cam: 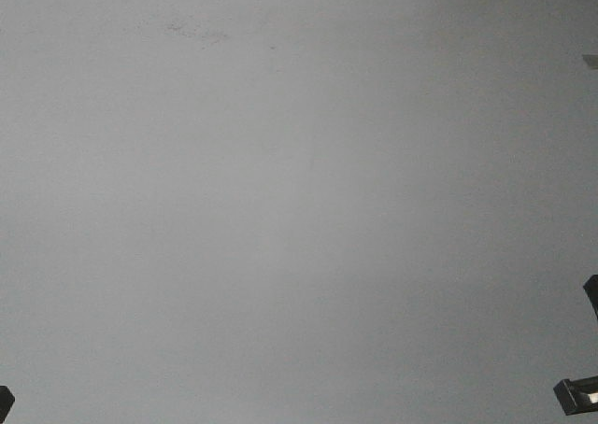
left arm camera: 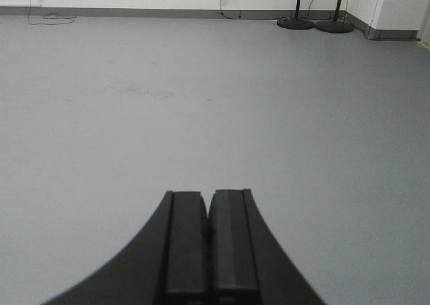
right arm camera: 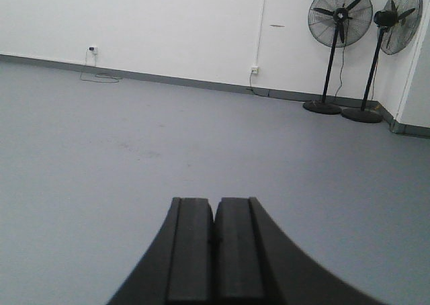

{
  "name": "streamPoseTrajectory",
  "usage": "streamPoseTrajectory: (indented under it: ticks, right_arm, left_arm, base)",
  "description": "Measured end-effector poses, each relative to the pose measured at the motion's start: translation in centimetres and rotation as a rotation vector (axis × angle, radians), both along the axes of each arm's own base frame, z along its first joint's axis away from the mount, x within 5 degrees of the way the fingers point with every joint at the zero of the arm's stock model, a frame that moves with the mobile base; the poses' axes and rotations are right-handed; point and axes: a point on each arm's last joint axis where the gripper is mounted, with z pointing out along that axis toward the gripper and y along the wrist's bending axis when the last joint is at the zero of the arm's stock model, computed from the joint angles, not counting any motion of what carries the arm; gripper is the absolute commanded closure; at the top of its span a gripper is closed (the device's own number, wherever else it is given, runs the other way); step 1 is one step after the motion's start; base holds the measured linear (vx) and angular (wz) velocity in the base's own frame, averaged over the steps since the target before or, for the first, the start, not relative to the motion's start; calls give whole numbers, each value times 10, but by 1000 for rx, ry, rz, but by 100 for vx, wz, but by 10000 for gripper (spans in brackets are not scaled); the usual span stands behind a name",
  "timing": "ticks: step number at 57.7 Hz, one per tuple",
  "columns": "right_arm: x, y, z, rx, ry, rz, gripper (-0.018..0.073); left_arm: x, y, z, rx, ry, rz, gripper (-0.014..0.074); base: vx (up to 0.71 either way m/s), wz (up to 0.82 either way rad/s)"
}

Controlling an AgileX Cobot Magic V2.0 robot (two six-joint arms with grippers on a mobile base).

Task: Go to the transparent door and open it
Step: 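Turn the base toward the wooden platform and glass door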

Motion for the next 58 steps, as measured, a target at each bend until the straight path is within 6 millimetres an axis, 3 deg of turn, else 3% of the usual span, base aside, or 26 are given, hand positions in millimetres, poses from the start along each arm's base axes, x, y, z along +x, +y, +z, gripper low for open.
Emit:
streamPoseTrajectory:
  ticks: [58]
  right_arm:
    - [0, 0, 0, 0, 0, 0, 559]
  left_arm:
    - [0, 0, 0, 0, 0, 0, 596]
  base:
    - [2, 3]
